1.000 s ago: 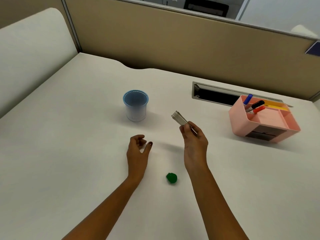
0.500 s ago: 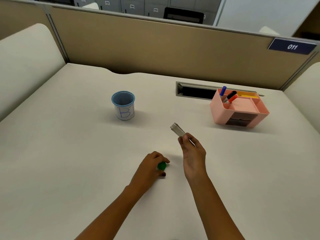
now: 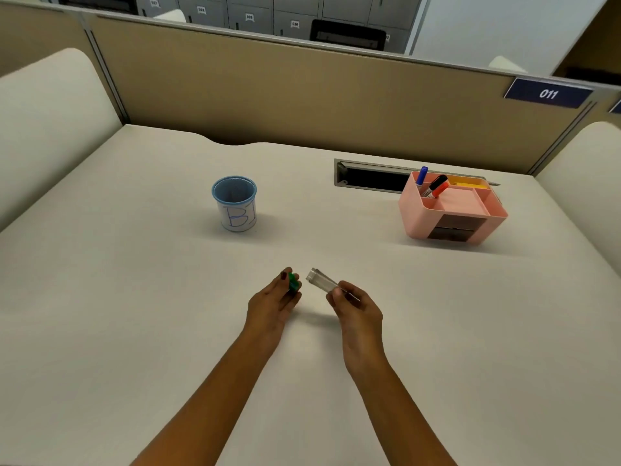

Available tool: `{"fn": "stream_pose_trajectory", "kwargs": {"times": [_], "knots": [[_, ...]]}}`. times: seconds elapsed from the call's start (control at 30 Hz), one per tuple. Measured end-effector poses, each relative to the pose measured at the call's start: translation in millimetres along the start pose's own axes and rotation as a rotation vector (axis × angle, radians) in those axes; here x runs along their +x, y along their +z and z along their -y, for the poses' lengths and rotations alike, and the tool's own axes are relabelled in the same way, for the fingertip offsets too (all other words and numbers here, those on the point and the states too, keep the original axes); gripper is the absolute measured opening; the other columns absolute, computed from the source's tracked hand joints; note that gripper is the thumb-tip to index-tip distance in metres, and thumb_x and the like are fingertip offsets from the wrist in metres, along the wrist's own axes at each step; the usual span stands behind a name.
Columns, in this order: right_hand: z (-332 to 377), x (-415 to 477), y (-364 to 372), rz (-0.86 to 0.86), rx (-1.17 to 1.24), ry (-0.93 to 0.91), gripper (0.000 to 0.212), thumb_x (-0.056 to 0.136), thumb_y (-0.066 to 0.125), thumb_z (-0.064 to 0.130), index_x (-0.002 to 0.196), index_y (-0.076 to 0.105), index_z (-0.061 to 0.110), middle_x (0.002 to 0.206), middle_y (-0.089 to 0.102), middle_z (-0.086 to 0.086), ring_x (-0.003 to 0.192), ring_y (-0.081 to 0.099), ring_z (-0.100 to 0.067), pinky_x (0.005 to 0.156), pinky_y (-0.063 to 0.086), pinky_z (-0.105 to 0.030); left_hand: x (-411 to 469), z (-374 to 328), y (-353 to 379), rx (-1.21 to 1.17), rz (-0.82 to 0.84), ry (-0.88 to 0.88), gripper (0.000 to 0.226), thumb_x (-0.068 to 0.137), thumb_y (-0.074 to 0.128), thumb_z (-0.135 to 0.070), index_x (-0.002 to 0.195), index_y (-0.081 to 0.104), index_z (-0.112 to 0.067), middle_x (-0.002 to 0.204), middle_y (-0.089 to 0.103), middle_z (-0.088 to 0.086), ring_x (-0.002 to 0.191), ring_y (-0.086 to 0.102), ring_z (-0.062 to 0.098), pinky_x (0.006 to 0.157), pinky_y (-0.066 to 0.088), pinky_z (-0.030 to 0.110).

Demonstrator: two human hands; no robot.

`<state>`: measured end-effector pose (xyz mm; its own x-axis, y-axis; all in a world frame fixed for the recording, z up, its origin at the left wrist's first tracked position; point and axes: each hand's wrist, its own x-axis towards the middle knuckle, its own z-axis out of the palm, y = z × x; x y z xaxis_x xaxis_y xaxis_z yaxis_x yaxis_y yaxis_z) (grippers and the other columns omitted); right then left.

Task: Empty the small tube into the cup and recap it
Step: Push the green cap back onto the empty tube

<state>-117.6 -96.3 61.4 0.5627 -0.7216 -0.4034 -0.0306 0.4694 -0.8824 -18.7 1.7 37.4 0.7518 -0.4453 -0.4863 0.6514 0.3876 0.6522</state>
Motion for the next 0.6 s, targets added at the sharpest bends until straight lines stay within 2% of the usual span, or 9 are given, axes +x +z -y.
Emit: {"fn": "stream_pose_trajectory", "kwargs": {"times": [0.13,0.27,0.43,0.6], "knots": [[-5,-6,7,-0.001,-0.118,-0.059,0.022,0.082,0.072,0.009,0.103,0.068,0.017,0.105,0.070,-0.003,0.094,0.064,-0.007,0.085,0.047,-0.023,1,-5,3,-0.145,0.019,-0.051,0.021,0.088,0.058,-0.015,0.104,0.066,-0.004,0.092,0.074,0.009,0.092,0.070,0.019,0.086,0.050,0.035],[-6,-9,9,-0.029,-0.180,-0.106,0.022,0.082,0.072,0.011,0.101,0.068,0.022,0.101,0.069,0.004,0.091,0.062,-0.004,0.072,0.042,-0.016,-1,-5,3,-0.209,0.013,-0.060,0.017,0.088,0.058,-0.012,0.099,0.067,-0.003,0.083,0.076,0.008,0.085,0.071,0.019,0.087,0.051,0.038],[-11,-14,12,-0.031,-0.232,-0.137,0.023,0.081,0.073,0.010,0.097,0.068,0.025,0.097,0.069,0.007,0.089,0.064,-0.002,0.070,0.042,-0.013,-6,-3,4,-0.179,0.024,-0.059,0.017,0.088,0.057,-0.012,0.099,0.068,-0.004,0.095,0.072,0.012,0.097,0.066,0.024,0.094,0.048,0.040],[-12,-16,13,-0.033,-0.229,-0.144,0.020,0.081,0.074,0.015,0.097,0.068,0.026,0.096,0.069,0.010,0.087,0.065,-0.002,0.070,0.041,-0.014,-10,-4,3,-0.156,0.043,-0.042,0.021,0.089,0.057,-0.011,0.105,0.067,-0.003,0.101,0.070,0.014,0.100,0.065,0.025,0.093,0.048,0.039]]}}
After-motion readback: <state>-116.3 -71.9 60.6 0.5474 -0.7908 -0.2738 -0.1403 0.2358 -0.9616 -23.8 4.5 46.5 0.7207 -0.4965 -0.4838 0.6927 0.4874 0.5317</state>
